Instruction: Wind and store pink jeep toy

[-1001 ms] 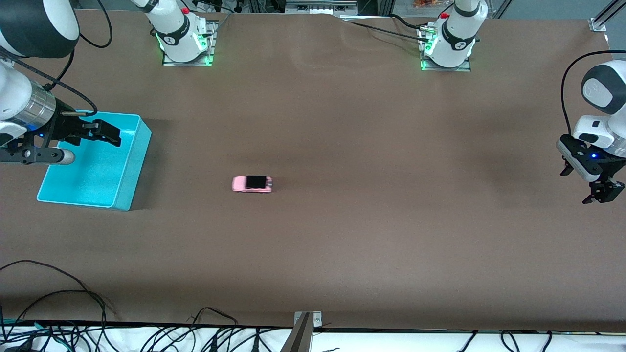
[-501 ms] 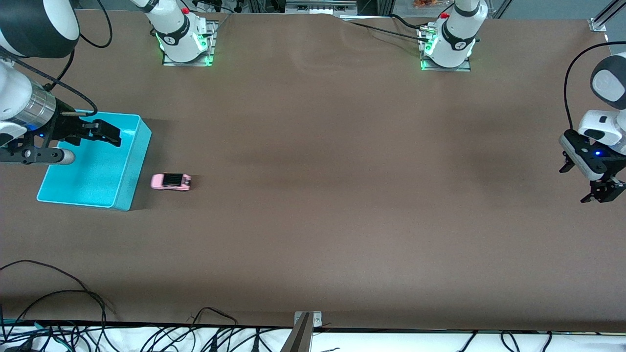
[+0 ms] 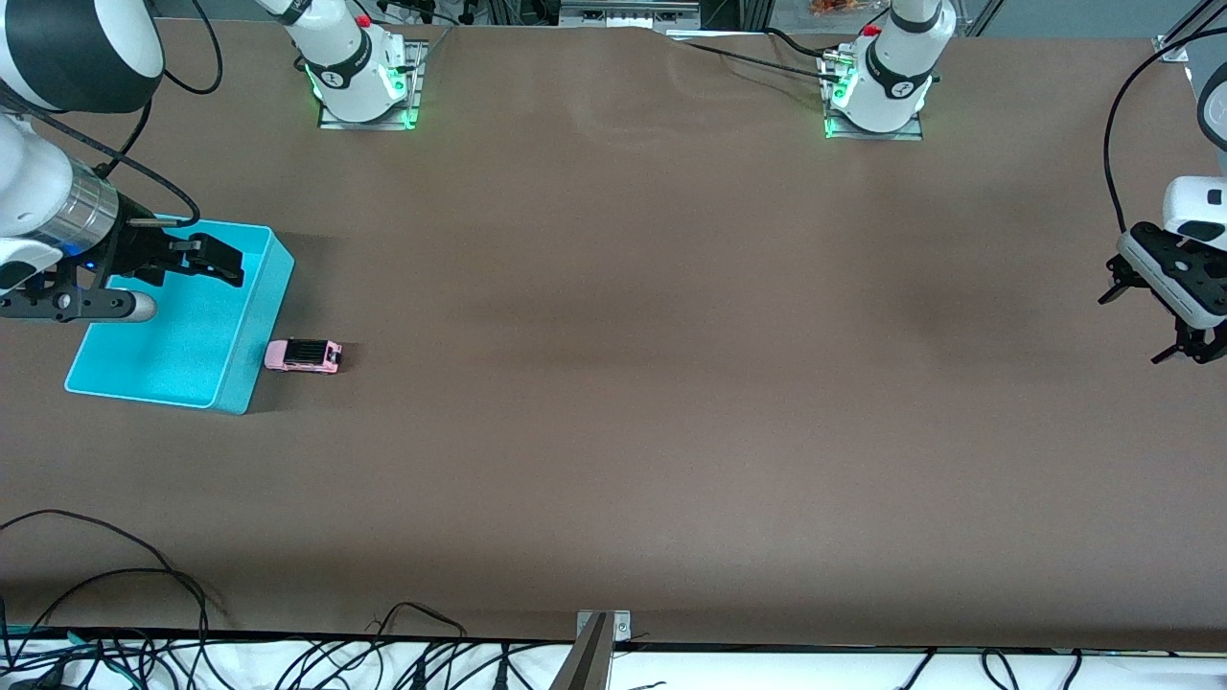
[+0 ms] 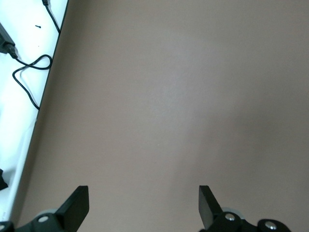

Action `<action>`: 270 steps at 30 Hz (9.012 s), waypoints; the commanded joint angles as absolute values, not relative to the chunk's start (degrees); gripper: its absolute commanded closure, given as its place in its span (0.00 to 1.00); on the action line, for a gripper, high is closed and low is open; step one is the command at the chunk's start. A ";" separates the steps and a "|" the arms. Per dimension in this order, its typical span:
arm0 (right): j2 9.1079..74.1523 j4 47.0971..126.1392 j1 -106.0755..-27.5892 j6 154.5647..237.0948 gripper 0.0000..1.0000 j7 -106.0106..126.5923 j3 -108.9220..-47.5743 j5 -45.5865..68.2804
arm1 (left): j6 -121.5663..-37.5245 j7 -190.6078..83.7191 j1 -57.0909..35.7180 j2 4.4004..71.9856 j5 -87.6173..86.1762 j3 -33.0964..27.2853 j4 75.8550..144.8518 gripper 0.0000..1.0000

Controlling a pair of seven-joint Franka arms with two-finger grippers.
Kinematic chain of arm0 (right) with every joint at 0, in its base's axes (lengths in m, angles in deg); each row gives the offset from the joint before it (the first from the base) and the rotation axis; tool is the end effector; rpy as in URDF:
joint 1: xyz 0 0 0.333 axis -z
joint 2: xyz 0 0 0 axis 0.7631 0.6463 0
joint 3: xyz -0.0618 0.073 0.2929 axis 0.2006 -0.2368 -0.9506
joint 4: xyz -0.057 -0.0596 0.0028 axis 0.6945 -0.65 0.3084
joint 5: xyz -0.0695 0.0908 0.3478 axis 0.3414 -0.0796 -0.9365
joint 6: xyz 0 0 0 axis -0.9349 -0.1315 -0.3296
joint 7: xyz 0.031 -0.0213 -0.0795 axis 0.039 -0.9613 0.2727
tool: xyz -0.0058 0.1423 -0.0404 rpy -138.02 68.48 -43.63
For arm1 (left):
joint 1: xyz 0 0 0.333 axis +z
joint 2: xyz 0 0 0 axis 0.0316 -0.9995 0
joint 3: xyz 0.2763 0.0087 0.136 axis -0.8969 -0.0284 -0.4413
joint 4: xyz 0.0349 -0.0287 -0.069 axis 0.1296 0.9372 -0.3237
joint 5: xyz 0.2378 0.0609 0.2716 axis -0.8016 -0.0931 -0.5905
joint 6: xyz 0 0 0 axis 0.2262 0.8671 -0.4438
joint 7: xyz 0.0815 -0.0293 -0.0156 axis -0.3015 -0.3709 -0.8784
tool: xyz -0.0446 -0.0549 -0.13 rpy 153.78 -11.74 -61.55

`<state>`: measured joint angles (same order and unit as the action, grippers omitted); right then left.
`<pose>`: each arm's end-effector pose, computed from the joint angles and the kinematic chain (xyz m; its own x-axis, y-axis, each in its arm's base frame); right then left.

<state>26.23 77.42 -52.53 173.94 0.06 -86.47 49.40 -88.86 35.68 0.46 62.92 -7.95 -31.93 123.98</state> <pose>0.5644 0.0507 0.5062 0.9973 0.0074 -0.0724 0.0088 -0.9998 0.0191 0.5497 0.1249 0.4437 0.3570 -0.9326 0.0519 -0.9101 -0.3598 -0.2056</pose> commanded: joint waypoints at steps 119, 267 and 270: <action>33.90 87.35 -46.22 186.91 0.99 99.73 -81.42 49.60 | -52.91 -46.90 -0.93 72.08 -11.03 -21.76 110.05 0.00; 18.25 87.97 -58.61 180.40 0.00 1.39 -75.79 49.42 | -51.50 -58.33 7.24 71.02 -8.83 -10.95 108.46 0.00; 18.25 87.97 -58.61 180.49 0.00 1.48 -75.79 49.42 | -51.50 -58.33 6.98 71.11 -8.83 -10.86 108.46 0.00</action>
